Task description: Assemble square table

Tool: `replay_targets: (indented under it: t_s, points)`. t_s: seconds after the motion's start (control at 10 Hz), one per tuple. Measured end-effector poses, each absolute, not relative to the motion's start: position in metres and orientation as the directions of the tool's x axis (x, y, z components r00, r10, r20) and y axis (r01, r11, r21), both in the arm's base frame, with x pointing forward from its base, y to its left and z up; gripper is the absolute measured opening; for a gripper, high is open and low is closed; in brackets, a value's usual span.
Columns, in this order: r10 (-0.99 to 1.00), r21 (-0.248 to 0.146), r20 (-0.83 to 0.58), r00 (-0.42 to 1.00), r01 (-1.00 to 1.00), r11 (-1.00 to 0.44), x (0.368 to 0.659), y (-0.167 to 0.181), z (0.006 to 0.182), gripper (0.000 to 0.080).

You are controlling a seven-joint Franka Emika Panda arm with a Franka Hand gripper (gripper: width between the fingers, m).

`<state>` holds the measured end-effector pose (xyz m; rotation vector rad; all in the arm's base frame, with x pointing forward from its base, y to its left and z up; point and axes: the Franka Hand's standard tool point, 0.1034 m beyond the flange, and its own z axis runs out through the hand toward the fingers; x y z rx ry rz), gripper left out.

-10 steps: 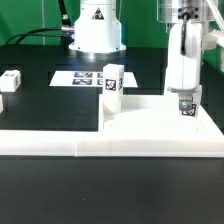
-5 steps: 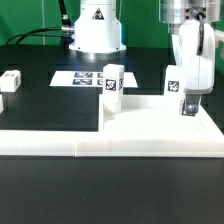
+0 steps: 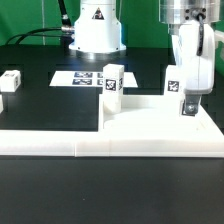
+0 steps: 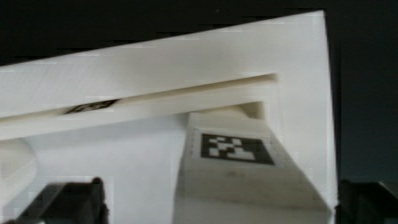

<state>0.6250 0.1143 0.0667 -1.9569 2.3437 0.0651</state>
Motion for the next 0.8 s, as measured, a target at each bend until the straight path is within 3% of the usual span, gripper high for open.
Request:
replay_targets:
  t_s: [0.8]
  points:
    - [-0.98, -0.023, -0.094, -0.176, -0.984, 0.179, 0.6249, 0.1144, 0.0666, 0.0649]
